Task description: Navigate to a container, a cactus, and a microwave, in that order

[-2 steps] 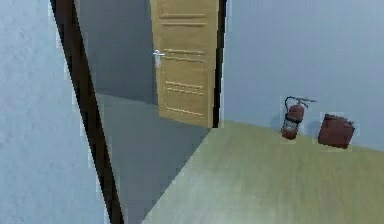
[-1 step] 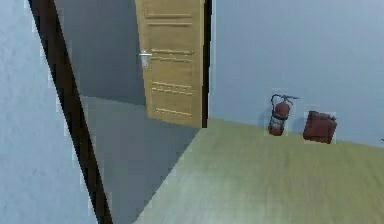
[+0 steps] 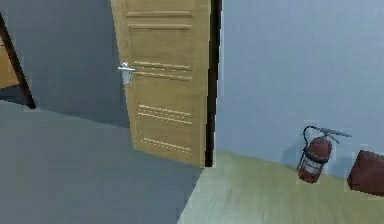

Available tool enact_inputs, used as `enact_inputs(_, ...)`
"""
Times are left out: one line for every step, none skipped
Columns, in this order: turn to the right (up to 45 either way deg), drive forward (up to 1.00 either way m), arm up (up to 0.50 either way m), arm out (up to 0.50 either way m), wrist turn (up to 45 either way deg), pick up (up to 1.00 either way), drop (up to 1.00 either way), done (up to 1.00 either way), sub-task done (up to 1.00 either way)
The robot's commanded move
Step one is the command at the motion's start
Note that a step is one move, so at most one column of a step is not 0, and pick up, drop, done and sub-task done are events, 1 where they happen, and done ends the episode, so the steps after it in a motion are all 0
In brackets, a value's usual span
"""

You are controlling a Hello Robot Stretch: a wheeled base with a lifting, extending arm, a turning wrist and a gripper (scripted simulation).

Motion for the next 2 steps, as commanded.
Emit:
enact_inputs(-21.0,0.00,0.00,0.00,0.0,0.00,0.00,0.00,0.00)
enact_inputs(0.0,0.35,0.00,0.00,0.0,0.00,0.00,0.00,0.00)
